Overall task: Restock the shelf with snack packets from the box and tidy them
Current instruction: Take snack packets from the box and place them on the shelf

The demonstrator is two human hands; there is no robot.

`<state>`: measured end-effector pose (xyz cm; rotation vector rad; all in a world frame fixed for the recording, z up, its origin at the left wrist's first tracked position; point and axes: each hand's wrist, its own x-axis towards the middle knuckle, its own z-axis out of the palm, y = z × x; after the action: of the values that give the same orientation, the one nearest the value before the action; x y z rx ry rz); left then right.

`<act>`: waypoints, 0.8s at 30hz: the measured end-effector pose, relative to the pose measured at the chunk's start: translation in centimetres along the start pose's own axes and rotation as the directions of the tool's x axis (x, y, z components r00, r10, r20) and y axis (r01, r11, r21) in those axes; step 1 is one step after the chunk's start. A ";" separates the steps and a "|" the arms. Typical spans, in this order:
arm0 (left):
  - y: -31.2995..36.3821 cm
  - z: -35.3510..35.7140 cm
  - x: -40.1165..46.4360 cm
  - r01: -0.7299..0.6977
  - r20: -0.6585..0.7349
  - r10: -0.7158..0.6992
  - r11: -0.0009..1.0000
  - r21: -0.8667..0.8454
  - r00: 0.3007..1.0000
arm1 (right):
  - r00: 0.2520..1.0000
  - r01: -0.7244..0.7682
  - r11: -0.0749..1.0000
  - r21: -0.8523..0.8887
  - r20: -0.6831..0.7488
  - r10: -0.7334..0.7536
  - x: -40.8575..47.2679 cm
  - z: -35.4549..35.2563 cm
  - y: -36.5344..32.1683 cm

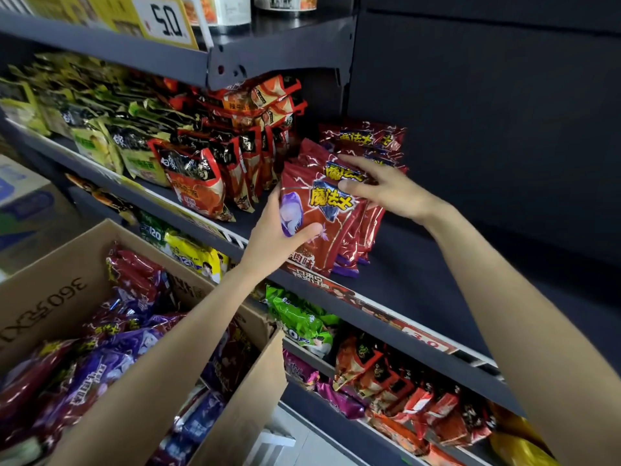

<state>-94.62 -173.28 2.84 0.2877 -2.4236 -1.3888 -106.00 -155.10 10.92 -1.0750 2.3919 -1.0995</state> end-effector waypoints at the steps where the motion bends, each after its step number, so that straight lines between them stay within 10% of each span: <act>1: 0.2 0.2 0.3 0.001 -0.004 -0.001 1.000 0.005 1.000 | 0.999 0.006 0.999 -0.038 -0.050 -0.008 0.0 -0.1 0.0; 8: 1.3 1.2 0.5 -0.017 0.007 0.017 1.000 -0.012 1.000 | 0.905 -0.042 0.961 -0.272 -0.419 -0.079 -1.4 0.8 1.0; 17: 0.7 0.4 -1.0 -0.042 -0.032 0.047 0.990 0.135 0.998 | 0.771 0.071 0.899 -0.432 -0.549 -0.325 -5.3 3.7 -0.1; 24: 0.0 -3.8 -5.7 -0.333 -0.293 0.409 0.902 0.276 0.864 | 0.648 0.313 0.840 -0.443 -0.546 -0.530 -8.0 9.8 -4.3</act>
<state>-87.91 -174.43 3.60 0.0903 -2.1844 -0.8271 -93.18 -156.22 7.30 -1.6627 3.0276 -1.4860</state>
